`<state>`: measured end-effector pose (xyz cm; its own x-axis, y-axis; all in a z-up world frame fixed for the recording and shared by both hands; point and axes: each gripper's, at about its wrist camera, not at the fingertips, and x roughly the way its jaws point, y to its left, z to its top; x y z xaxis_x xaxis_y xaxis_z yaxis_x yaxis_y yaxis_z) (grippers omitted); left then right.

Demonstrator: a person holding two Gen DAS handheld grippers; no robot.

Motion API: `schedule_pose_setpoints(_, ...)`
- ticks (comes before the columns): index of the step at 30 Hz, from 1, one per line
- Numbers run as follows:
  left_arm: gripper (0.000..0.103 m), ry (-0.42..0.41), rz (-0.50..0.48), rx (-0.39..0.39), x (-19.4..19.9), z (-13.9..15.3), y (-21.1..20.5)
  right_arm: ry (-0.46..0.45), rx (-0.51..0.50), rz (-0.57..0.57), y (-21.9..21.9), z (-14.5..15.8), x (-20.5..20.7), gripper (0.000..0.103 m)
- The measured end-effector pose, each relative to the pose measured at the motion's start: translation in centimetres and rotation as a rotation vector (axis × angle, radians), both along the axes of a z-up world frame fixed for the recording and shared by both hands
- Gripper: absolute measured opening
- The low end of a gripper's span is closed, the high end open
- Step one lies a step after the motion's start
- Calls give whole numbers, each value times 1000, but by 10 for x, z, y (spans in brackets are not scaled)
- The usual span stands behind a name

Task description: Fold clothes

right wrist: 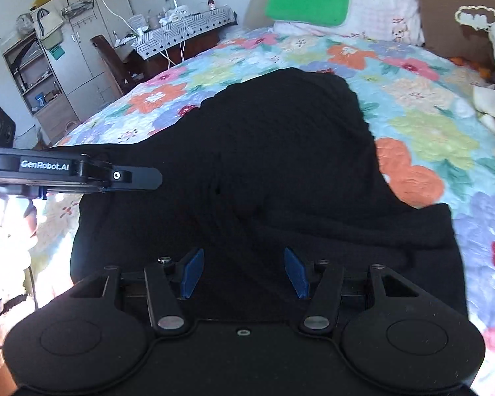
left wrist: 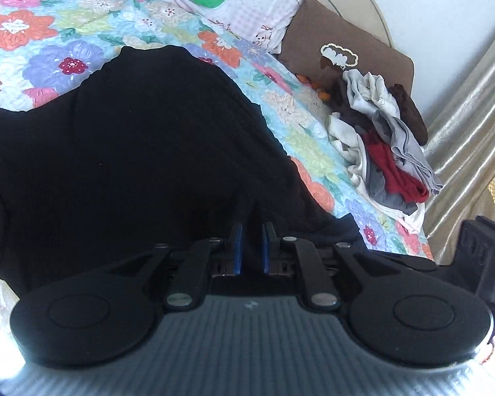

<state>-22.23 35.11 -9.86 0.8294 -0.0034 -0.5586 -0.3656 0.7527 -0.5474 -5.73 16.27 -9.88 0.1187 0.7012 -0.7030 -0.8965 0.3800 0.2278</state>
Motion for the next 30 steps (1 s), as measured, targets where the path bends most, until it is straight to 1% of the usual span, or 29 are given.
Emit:
schedule_pose_setpoints(3,14,1,20,4,-9,-1,4,9,-18,4,37,-14,0,60)
schedule_pose_setpoints(5,14,18,41,3,-13,-4,8,52,21,17,50,-17,-3,62)
schedule_pose_setpoints(7,14,11,59,-19,-18,-5,12,117,85,45,56,-13,-9,61)
schedule_pose_setpoints(8,15,7,66,-30,-20,-6,15,133,98,66,59,-13,-12,61)
schedule_pose_setpoints(10,15,-5,76,-44,-23,-6,19,135,87,122,66,-14,-21,61)
schedule_pose_setpoints(13,16,-24,85,-55,-25,-5,24,112,68,221,66,-15,-36,61)
schedule_pose_setpoints(15,30,-24,66,-61,-25,-4,24,93,54,289,64,-16,-46,61)
schedule_pose_setpoints(17,39,-9,29,-61,-24,-3,22,53,41,325,60,-16,-56,61)
schedule_pose_setpoints(19,43,8,-1,-52,-22,-3,17,17,30,344,56,-15,-63,61)
schedule_pose_setpoints(22,52,19,-22,-50,-22,-3,13,8,25,333,46,-10,-63,60)
schedule_pose_setpoints(26,67,40,-26,-47,-18,-6,10,-21,12,293,17,4,-54,60)
schedule_pose_setpoints(29,70,96,-46,-39,-7,-13,6,-82,3,208,-17,16,-43,61)
schedule_pose_setpoints(30,70,129,-50,-16,0,-15,3,-101,-5,163,-28,18,-39,61)
